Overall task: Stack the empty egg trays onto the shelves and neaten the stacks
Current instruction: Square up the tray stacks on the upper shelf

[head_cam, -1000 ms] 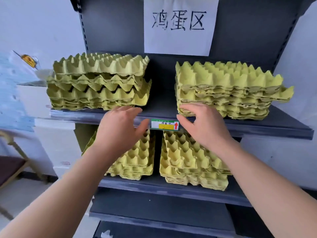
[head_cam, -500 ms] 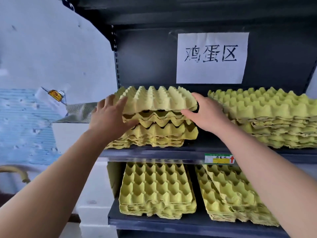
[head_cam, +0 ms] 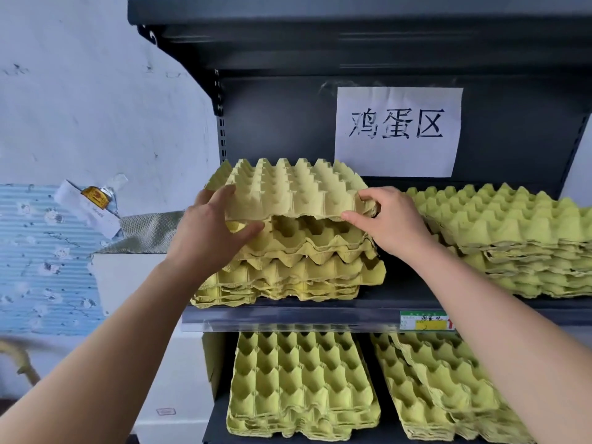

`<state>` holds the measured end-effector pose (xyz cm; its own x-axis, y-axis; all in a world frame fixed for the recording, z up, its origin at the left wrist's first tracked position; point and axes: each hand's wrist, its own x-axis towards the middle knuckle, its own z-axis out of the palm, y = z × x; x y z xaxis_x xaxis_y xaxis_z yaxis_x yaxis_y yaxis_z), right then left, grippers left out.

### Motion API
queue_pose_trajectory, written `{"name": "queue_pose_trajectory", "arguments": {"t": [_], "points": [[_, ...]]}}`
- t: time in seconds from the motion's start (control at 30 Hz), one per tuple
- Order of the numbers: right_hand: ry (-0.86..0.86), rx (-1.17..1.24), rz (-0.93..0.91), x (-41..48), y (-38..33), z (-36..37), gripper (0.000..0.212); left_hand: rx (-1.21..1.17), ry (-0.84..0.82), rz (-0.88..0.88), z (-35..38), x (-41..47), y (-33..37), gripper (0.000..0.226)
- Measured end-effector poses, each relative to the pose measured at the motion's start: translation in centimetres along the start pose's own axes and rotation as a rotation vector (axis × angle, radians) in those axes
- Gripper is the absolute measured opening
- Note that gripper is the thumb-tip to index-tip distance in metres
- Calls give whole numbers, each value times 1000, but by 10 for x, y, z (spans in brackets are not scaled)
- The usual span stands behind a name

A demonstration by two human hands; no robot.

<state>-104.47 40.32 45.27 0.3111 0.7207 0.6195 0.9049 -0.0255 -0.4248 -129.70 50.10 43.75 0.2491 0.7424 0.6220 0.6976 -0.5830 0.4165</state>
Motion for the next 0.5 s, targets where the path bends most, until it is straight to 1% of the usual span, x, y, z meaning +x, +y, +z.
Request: {"name": "queue_pose_trajectory", "arguments": {"t": [0.17,0.3,0.37,0.43,0.5], "points": [[-98,-28,24,-5,3,10,54,85,-61,-57,7,-13,-5,88],[-135,-25,2,-12,8,7,52,153,-86,-53,15,-22,-7,99],[-171,-35,-22,-14,9,5,53,188,-88,-40,18,-23,-9,104],[-206,-57,-36,-14,9,5,59,184,-75,-31,19,-22,-10,104],[-193,-56,-52,-14,11,6,59,159,-52,-27,19,-21,-10,102]]}}
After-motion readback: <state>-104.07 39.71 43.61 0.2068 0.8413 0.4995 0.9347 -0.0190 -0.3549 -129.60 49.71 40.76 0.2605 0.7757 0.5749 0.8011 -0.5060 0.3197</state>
